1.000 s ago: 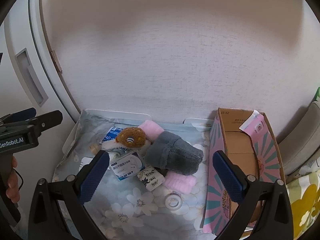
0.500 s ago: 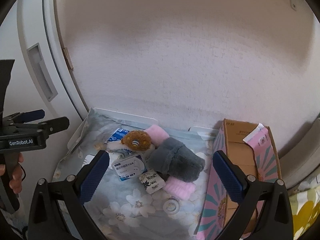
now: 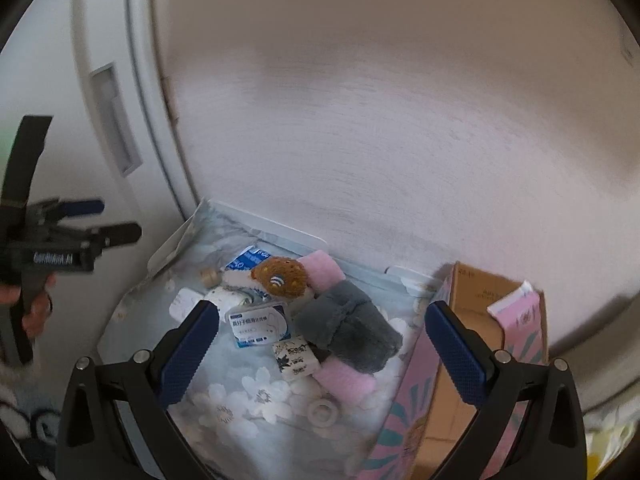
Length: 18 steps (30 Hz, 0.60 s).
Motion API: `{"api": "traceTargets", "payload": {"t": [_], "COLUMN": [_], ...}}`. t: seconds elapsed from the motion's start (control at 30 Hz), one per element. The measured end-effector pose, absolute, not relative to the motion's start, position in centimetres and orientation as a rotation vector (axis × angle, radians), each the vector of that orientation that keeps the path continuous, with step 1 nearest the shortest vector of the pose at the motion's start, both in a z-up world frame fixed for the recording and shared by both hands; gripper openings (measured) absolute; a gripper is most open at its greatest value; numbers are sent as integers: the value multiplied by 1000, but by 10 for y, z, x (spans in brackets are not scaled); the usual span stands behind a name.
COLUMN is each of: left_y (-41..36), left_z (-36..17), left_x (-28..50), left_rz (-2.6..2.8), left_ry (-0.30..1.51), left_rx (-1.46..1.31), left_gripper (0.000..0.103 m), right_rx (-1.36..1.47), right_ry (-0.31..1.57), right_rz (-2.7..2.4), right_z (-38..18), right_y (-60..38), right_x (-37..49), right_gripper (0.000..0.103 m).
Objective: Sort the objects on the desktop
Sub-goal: 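Move the right tool toward the grey plush slipper while the left tool approaches the white earphone case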
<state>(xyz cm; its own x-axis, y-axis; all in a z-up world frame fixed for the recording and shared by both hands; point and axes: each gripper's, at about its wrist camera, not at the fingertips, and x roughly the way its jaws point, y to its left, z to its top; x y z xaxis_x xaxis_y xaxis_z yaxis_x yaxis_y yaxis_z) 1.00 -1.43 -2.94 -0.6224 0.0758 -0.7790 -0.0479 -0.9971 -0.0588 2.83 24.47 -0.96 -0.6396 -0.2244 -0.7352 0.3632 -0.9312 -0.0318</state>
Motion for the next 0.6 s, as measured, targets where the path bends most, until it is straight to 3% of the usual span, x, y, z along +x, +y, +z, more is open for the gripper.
{"api": "traceTargets", "payload": {"t": [0.23, 0.6], "left_y": [-36, -27], "left_z": [-52, -163], "left_x": [9, 3], "left_rz": [2740, 2653], "left_ry": [-45, -113], "left_rx": [-1408, -1580], "left_gripper": [103, 103], "right_rx": [1158, 1281], "right_ry": [487, 679], "right_rz": [-2385, -2070], "right_z": [-27, -103], "right_y": [247, 241], "right_x": [10, -48], "right_gripper": [103, 103]}}
